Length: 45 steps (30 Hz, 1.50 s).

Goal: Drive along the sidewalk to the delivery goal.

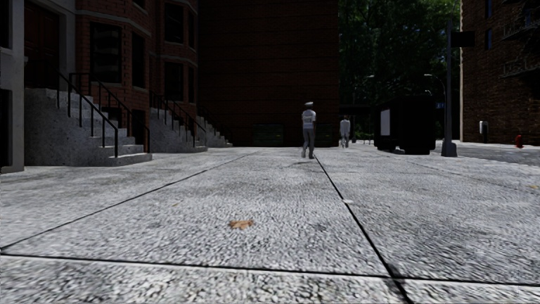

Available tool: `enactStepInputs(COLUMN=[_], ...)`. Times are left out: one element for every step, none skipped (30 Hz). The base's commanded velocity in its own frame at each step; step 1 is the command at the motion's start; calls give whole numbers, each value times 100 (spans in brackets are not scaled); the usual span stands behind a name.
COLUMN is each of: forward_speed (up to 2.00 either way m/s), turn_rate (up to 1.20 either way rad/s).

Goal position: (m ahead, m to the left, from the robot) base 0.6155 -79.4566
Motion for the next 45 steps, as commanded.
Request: enactStepInputs(forward_speed=[0,0,0,0,57,148,200,200,200,200,200,200,200,200,200,200,200,200,200,200,200,200,200,200,200,200,200,200,200,200,200,200,200,200,200,200,200,200,200,200,200,200,200,200,200], turn_rate=[-34,0,0,0,0,0,0,0,0,0,0,0,0,0,0,0,0,0,0,0,0,0,0,0,0,0,0,0,0,0,0,0,0,0,0,0,0,0,0,0,0,0,0,0,0])
